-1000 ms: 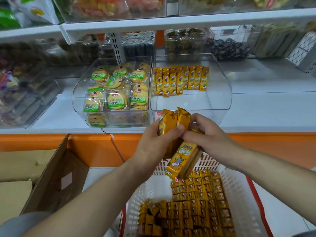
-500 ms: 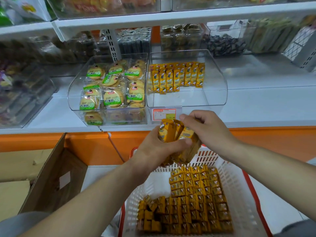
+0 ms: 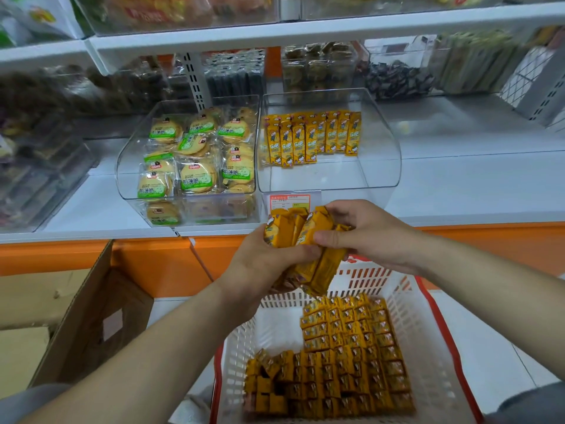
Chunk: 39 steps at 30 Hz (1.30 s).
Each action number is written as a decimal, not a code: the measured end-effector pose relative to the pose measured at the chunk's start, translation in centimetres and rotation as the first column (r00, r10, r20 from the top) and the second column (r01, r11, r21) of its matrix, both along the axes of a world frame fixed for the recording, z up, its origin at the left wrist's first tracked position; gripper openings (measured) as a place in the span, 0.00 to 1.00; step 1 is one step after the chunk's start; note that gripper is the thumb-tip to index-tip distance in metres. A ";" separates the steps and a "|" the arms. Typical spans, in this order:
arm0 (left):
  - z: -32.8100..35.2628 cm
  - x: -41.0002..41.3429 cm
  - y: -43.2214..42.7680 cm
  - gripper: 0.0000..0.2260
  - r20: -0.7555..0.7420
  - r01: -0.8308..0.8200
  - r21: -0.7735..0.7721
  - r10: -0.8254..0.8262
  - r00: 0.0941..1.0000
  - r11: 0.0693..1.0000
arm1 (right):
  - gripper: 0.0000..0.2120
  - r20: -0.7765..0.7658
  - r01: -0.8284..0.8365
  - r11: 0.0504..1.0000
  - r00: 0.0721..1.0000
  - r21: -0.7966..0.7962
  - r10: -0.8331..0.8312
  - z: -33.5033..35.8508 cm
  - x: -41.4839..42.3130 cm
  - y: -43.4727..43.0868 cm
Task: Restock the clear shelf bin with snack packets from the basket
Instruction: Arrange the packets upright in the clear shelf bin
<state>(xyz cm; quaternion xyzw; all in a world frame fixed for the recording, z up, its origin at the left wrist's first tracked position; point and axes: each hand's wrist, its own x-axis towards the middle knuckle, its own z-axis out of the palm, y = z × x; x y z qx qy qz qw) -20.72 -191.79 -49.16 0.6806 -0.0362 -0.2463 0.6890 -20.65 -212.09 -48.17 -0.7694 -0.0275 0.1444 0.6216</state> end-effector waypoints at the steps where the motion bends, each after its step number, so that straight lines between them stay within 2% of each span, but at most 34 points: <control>1: 0.1 0.1 0.1 0.13 -0.002 -0.007 0.017 0.007 1.000 1.000 | 0.20 -0.011 -0.010 1.000 1.000 0.002 0.010 0.2 0.0 -0.3; 5: 0.1 0.7 0.8 0.10 0.033 -0.094 0.109 0.091 0.995 0.990 | 0.14 -0.026 0.033 0.999 0.999 -0.014 -0.033 1.0 -0.1 -1.7; 9: 0.3 1.4 1.5 0.14 0.018 -0.215 0.118 0.215 0.977 0.969 | 0.08 -0.043 0.214 0.967 0.977 0.136 -0.210 1.5 -0.1 -3.2; 12: 0.1 1.2 1.2 0.15 0.009 -0.264 0.057 0.264 0.964 0.963 | 0.14 -0.043 0.280 0.923 0.959 0.262 -0.279 1.5 -0.7 -2.6; 16: 0.1 1.0 0.2 0.15 0.005 -0.313 -0.011 0.313 0.950 0.950 | 0.21 -0.022 0.248 0.910 0.966 0.333 -0.256 0.8 -1.6 -0.6; 21: 0.1 1.0 0.1 0.19 0.038 -0.307 -0.009 0.307 0.951 0.952 | 0.31 0.042 0.117 0.965 0.991 0.234 -0.131 1.0 -2.0 0.1; 24: 0.2 1.0 -0.1 0.21 0.062 -0.290 -0.001 0.290 0.955 0.957 | 0.29 0.060 0.111 0.973 0.990 0.201 -0.125 1.4 -1.8 0.2; 27: 0.8 1.6 0.0 0.21 0.096 -0.299 0.016 0.297 0.950 0.954 | 0.28 0.095 0.164 0.966 0.978 0.200 -0.186 2.4 -1.2 0.1; 30: 2.2 2.8 0.6 0.17 0.162 -0.279 0.004 0.274 0.948 0.960 | 0.31 0.196 0.223 0.960 0.947 0.172 -0.255 4.6 0.0 -0.2; 33: 3.7 4.2 1.3 0.18 0.245 -0.258 -0.012 0.253 0.936 0.966 | 0.25 0.301 0.310 0.941 0.893 0.132 -0.336 6.4 3.0 -0.9; 36: 4.7 5.5 2.0 0.19 0.299 -0.269 0.001 0.257 0.919 0.963 | 0.23 0.404 0.379 0.925 0.849 -0.015 -0.342 6.7 7.6 -1.8; 39: 4.9 6.8 2.8 0.19 0.340 -0.286 0.030 0.259 0.904 0.958 | 0.25 0.429 0.438 0.876 0.844 -0.202 -0.323 5.3 12.6 -3.0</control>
